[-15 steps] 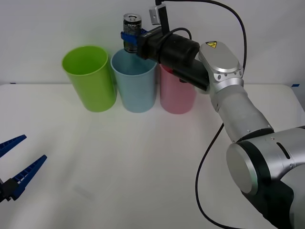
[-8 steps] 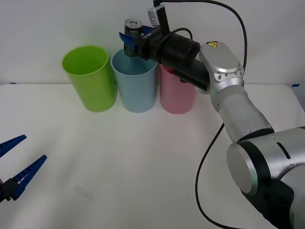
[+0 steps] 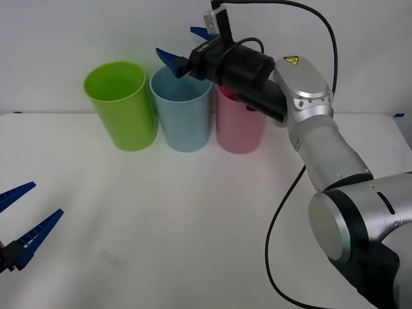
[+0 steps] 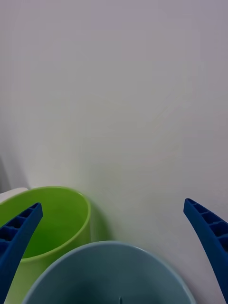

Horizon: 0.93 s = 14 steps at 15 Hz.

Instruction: Grasp the object on the table and drop it into the matching bin: aluminum can to the light blue bin, PET bottle to the pink bin.

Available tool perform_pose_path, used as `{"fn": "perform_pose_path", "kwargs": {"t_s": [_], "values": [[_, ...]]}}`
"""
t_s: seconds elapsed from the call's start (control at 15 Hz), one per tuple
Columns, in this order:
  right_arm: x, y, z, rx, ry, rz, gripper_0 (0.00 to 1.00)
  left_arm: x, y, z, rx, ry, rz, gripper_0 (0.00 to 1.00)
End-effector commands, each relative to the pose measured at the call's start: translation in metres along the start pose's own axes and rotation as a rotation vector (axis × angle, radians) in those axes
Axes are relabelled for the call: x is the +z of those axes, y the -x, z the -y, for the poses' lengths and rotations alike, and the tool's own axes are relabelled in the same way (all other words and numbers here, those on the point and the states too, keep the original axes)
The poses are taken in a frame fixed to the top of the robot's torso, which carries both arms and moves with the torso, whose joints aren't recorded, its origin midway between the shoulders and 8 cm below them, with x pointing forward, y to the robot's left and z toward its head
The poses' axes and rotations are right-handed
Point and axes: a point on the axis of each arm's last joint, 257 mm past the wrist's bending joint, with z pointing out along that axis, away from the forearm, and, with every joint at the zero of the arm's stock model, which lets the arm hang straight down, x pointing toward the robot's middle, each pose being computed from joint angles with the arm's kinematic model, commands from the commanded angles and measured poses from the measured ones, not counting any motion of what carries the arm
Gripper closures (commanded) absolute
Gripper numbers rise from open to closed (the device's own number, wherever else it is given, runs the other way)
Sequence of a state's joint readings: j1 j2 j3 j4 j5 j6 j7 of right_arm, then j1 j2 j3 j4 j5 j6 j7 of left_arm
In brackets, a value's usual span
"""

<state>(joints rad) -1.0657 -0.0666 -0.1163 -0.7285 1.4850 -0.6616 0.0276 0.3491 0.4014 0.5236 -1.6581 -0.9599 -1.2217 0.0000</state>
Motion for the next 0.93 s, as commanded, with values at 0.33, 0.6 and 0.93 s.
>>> {"fn": "perform_pose_path", "kwargs": {"t_s": [0.33, 0.6, 0.93], "values": [[-0.027, -0.007, 0.008, 0.043, 0.058, 0.015, 0.0, 0.0, 0.0, 0.0, 0.0, 0.0, 0.0, 0.0], [-0.04, -0.009, 0.013, 0.053, 0.083, 0.014, 0.0, 0.0, 0.0, 0.0, 0.0, 0.0, 0.0, 0.0], [-0.079, 0.002, 0.017, 0.022, 0.102, 0.054, 0.0, 0.0, 0.0, 0.0, 0.0, 0.0, 0.0, 0.0]]}}
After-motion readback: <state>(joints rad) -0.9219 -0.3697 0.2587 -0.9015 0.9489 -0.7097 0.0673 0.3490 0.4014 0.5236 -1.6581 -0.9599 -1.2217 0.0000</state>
